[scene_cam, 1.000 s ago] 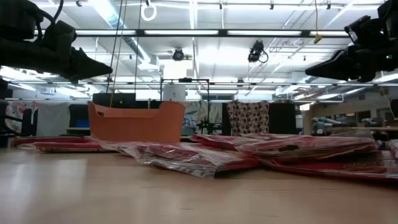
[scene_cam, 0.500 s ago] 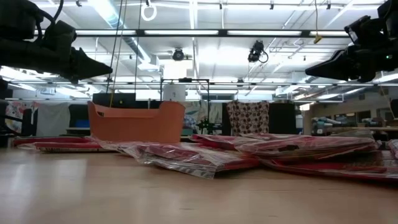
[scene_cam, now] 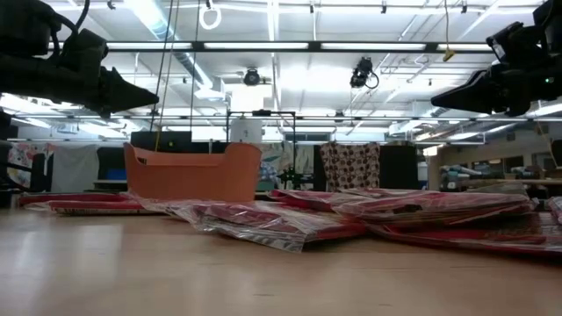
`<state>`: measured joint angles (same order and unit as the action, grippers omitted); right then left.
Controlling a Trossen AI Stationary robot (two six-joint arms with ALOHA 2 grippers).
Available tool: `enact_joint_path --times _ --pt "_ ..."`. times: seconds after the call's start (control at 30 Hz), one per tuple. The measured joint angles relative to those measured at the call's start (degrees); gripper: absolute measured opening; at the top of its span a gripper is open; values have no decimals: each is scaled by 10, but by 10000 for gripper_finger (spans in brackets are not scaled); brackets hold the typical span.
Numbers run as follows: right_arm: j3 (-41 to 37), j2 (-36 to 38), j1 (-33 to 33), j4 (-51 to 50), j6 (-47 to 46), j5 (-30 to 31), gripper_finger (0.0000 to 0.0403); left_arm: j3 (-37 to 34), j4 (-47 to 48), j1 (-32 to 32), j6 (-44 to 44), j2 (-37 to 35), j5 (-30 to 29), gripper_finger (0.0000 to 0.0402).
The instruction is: Sort popcorn bags into baskets
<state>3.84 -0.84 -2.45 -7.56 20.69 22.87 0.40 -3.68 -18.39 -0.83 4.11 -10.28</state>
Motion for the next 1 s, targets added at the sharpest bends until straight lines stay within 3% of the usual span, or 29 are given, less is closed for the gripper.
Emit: enact_joint_path --times 0.73,0.8,0.93,1.0 --pt "0 0 0 0 0 0 94 0 -11 0 10 0 1 11" --pt "0 0 0 0 0 0 94 0 -34 0 -67 0 16 11" --pt "0 0 0 0 0 0 94 0 -55 0 -320 0 37 11" --pt "0 0 0 0 0 0 94 0 -54 0 -366 0 22 11"
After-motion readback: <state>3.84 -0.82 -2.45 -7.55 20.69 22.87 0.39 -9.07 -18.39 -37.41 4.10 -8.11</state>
